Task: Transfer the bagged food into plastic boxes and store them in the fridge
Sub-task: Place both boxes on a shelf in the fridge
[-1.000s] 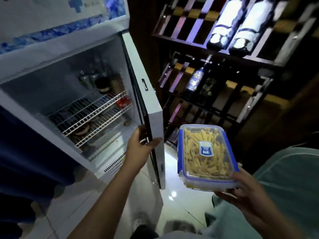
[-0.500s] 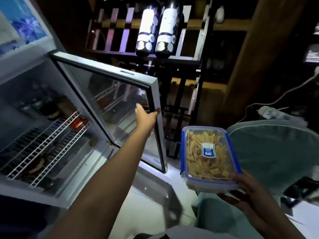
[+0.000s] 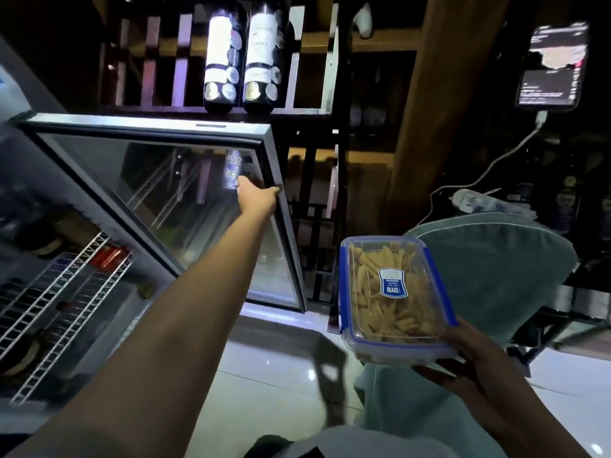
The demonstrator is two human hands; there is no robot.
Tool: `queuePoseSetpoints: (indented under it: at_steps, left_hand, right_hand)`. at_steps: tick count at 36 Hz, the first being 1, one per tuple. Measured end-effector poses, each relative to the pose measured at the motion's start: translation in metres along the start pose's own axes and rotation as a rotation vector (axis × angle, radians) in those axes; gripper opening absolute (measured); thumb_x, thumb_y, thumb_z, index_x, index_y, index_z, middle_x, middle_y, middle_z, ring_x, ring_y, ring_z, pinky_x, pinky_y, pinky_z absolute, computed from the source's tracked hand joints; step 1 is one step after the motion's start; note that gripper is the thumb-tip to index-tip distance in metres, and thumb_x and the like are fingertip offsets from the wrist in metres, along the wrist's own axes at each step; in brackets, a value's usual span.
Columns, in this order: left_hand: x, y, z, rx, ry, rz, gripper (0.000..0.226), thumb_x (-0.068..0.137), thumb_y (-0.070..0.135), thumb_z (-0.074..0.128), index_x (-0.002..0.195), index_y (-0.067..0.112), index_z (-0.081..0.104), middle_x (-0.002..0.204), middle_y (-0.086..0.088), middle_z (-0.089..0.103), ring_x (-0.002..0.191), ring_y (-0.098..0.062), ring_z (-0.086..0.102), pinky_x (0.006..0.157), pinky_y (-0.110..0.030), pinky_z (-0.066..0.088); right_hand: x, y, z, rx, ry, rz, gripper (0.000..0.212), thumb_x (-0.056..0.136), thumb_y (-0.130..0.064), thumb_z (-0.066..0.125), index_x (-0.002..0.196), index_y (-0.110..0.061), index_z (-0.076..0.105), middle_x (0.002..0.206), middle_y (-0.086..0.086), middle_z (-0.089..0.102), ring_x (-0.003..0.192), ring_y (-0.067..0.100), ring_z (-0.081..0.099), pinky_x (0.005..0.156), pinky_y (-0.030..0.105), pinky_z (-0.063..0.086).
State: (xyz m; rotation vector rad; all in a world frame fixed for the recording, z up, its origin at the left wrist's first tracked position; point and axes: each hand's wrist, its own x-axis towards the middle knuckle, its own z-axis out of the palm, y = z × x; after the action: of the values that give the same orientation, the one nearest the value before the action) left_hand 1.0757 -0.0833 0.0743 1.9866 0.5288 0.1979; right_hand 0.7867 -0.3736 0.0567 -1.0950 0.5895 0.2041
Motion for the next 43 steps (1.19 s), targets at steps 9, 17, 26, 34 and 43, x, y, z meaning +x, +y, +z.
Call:
queuePoseSetpoints:
  at_steps: [9, 17, 26, 34, 43]
  left_hand:
    - [-0.021, -0.032, -0.016, -0.080, -0.087, 0.027, 0.064, 0.087, 0.021, 0.076, 0.144, 0.019, 0.046, 0.146, -0.010, 0.047, 0.127, -0.024, 0.050, 0.099, -0.032, 0.044]
    - [-0.171, -0.111, -0.098, -0.415, -0.497, -0.127, 0.038, 0.092, 0.039, 0.071, 0.126, 0.052, 0.060, 0.130, 0.013, 0.064, 0.117, -0.008, 0.064, 0.087, -0.030, 0.059]
    - [-0.236, -0.158, -0.184, -0.554, -0.148, -0.215, 0.068, 0.080, 0.039, 0.076, 0.141, 0.050, 0.046, 0.143, 0.009, 0.058, 0.130, -0.019, 0.057, 0.106, -0.051, 0.048]
    - [-0.216, -0.204, -0.266, -0.684, 0.201, -0.300, 0.070, 0.081, 0.025, 0.078, 0.140, 0.050, 0.048, 0.138, 0.013, 0.061, 0.122, -0.014, 0.063, 0.093, -0.042, 0.058]
    - [-0.165, -0.255, -0.345, -0.809, 0.345, -0.347, 0.070, 0.076, 0.026, 0.083, 0.133, 0.052, 0.053, 0.132, 0.017, 0.065, 0.116, -0.012, 0.067, 0.078, -0.027, 0.060]
  right_hand:
    - [0.016, 0.003, 0.015, -0.046, -0.054, 0.022, 0.030, 0.088, -0.009, 0.055, 0.099, -0.024, 0.078, 0.106, 0.014, 0.075, 0.089, 0.032, 0.073, 0.085, 0.056, 0.057]
    - [0.045, 0.012, 0.069, -0.200, -0.223, 0.118, 0.032, 0.082, -0.013, 0.063, 0.109, -0.026, 0.074, 0.110, 0.011, 0.075, 0.100, 0.032, 0.071, 0.088, 0.058, 0.056]
    - [0.065, 0.062, 0.193, -0.387, -0.598, 0.263, 0.051, 0.065, -0.019, 0.078, 0.115, -0.025, 0.071, 0.104, 0.014, 0.075, 0.082, 0.024, 0.072, 0.067, 0.044, 0.060]
    - [0.066, 0.124, 0.322, -0.477, -0.771, 0.269, 0.073, 0.061, -0.036, 0.091, 0.128, -0.040, 0.063, 0.114, 0.012, 0.074, 0.102, 0.033, 0.072, 0.075, 0.044, 0.059]
    - [0.061, 0.170, 0.445, -0.616, -0.908, 0.183, 0.055, 0.073, -0.022, 0.074, 0.126, -0.032, 0.065, 0.108, 0.004, 0.076, 0.092, 0.015, 0.074, 0.063, 0.021, 0.058]
